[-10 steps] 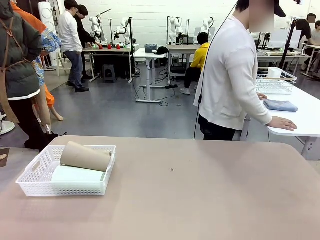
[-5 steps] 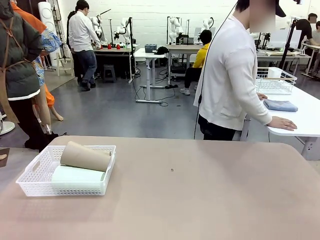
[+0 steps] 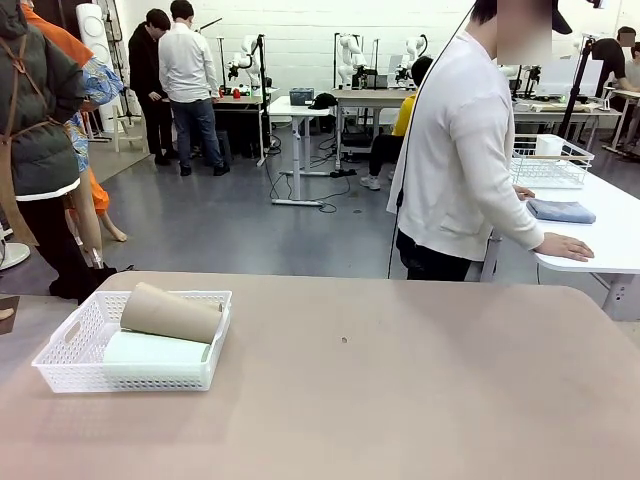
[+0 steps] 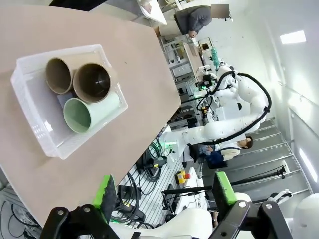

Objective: Clean and organize the cups into the basket.
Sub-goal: Move the Organizing basket back to the left side of the table.

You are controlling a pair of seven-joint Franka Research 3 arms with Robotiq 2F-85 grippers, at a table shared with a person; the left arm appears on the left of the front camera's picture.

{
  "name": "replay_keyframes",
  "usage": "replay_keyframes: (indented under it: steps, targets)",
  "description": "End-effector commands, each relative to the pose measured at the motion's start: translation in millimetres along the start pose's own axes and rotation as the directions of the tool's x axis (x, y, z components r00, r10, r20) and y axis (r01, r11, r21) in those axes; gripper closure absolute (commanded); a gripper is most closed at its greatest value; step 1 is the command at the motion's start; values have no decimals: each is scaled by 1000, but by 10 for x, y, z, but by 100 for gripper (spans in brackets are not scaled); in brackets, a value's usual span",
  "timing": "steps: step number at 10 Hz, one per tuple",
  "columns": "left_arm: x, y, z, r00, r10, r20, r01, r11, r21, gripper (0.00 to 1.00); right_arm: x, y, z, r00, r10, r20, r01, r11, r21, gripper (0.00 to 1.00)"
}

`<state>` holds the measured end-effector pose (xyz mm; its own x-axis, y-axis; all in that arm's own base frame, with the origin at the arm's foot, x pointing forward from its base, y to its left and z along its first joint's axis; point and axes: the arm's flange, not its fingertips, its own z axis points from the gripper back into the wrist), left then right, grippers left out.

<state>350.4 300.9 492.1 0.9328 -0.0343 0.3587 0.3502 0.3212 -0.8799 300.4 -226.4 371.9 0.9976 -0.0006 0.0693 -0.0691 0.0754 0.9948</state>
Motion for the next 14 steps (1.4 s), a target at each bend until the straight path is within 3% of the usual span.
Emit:
replay_keyframes:
  steps: [1,2,14]
  targets:
    - [-21,-15,-77,999,-8,36,6,998,68,0,9,-15,-22,1000,15,14,-15,1000,2,0]
    - [0,0,0,1000,0,0,0,1000,0,0,9,-15,-22,1000,15,14,-15,1000,2,0]
    - [0,0,0,1000,0,0,0,1000,0,0,9,-15,-22,1000,15,14,-15,1000,2,0]
